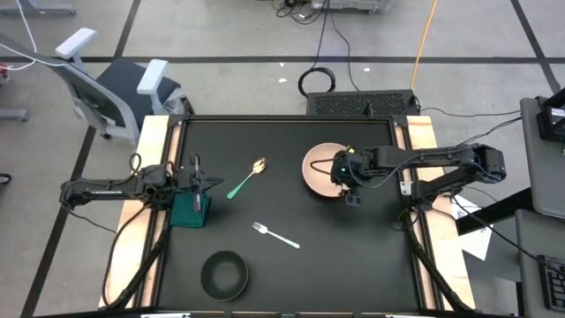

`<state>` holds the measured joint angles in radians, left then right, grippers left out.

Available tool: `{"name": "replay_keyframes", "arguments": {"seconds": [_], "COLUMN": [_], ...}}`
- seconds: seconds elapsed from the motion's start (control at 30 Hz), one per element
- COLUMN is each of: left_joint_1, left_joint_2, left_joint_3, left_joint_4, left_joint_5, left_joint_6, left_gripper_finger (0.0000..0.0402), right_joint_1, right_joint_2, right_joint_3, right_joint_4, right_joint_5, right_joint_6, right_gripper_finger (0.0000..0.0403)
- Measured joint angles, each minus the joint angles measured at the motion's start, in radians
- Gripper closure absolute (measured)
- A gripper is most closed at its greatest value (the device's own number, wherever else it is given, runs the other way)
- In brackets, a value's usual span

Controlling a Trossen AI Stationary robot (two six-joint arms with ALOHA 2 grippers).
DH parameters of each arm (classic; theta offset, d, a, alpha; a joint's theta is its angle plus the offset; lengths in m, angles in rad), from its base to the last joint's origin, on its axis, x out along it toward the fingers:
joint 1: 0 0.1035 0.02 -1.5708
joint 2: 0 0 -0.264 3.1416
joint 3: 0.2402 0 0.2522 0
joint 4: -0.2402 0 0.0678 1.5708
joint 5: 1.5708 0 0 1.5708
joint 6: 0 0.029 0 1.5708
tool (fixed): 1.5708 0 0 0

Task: Set table place
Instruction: Move the brown plate to the center of the table

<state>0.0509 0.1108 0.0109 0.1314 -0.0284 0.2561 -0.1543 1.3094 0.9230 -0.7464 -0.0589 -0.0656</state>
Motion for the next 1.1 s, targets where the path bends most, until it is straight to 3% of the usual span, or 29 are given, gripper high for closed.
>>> {"name": "replay_keyframes", "arguments": {"seconds": [0.43,0.6,1.1], "left_joint_1": [0.0,0.0,0.0], "left_joint_2": [0.0,0.0,0.0], "left_joint_3": [0.0,0.0,0.0], "left_joint_4": [0.0,0.0,0.0], "left_joint_5": [0.0,0.0,0.0], "left_joint_6": [-0.008,-0.011,-0.011], "left_gripper_finger": [0.0387,0.0387,0.0387], "right_joint_1": [0.074,0.095,0.097], "right_joint_2": [0.004,0.049,0.228], "right_joint_3": [0.0,-0.011,-0.026], "right_joint_4": [0.04,0.044,0.163], "right_joint_5": [0.003,0.084,0.088], "right_joint_6": [0.07,0.067,0.023], "right_gripper_finger": [0.0159,0.0159,0.0161]}}
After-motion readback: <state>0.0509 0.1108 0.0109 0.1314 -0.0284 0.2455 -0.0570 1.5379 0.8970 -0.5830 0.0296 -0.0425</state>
